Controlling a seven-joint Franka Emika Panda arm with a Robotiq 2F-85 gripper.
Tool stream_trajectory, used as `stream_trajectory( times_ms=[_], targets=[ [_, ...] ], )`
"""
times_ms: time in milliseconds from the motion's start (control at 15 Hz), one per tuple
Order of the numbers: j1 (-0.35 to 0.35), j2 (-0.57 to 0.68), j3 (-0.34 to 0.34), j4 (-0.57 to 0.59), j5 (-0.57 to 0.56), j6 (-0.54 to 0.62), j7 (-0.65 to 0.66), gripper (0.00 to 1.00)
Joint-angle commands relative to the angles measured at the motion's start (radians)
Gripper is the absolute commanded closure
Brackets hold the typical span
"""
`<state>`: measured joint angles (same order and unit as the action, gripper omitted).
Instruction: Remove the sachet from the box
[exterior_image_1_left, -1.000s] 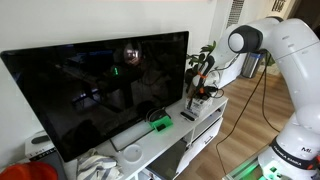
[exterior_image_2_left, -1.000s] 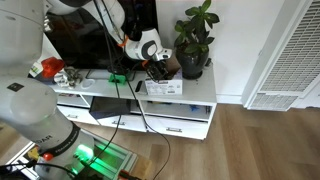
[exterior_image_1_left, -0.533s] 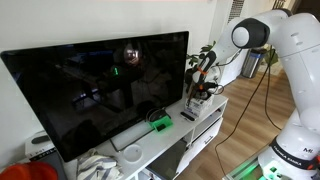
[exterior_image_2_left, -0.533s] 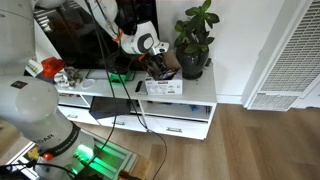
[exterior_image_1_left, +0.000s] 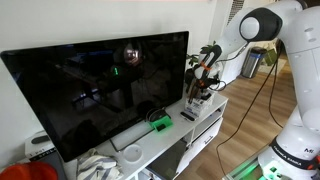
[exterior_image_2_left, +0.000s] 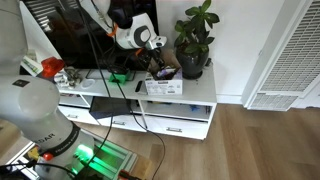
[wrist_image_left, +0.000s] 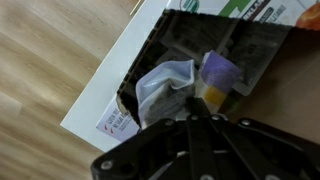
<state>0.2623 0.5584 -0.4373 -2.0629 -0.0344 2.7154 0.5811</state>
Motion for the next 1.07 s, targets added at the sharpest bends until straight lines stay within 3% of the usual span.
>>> stream_trajectory(
  times_ms=[0, 267, 600, 1000],
  targets=[
    [0.029, -0.124, -0.010, -0.098, -0.081, -0.018, 0.065, 1.00],
    [0.040, -0.224, -0.004, -0.171, -0.157, -0.021, 0.121, 1.00],
    [0.006, -0.348, 0.052, -0.257, -0.234, -0.024, 0.151, 1.00],
    [-0.084, -0.562, 0.227, -0.436, -0.197, -0.072, 0.026, 1.00]
  ],
)
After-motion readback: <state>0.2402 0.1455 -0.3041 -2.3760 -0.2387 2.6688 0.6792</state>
